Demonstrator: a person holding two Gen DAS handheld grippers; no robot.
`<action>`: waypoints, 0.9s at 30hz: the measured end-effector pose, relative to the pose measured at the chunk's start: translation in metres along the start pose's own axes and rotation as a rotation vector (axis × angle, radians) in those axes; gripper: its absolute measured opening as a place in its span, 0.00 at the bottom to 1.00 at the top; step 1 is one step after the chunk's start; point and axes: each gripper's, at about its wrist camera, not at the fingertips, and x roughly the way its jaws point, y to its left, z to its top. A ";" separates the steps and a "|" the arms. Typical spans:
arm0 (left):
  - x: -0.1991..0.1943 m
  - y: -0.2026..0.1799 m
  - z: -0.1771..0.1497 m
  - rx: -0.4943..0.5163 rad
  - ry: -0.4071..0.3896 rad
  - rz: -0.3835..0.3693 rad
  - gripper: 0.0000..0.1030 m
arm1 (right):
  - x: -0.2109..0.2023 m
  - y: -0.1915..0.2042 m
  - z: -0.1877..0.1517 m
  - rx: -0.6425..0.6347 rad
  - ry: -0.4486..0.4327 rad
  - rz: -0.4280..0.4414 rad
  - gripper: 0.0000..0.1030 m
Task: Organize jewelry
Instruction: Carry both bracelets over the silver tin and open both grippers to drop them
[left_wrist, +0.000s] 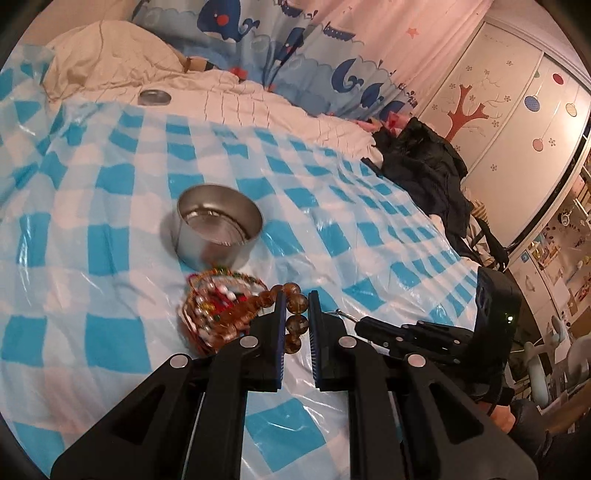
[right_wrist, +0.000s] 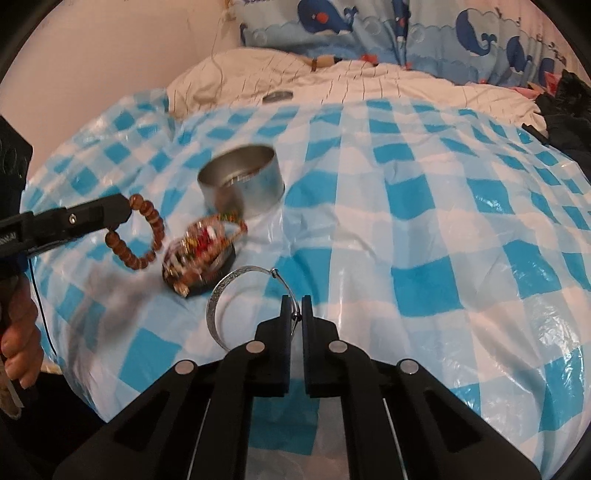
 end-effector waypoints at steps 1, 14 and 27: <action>-0.001 0.000 0.004 0.007 0.000 -0.002 0.10 | -0.001 0.000 0.002 0.007 -0.009 0.004 0.06; 0.005 -0.001 0.040 0.029 -0.035 0.001 0.10 | 0.003 0.024 0.053 0.011 -0.115 0.019 0.06; 0.050 0.039 0.095 -0.096 -0.096 -0.033 0.10 | 0.049 0.007 0.099 0.031 -0.097 -0.023 0.06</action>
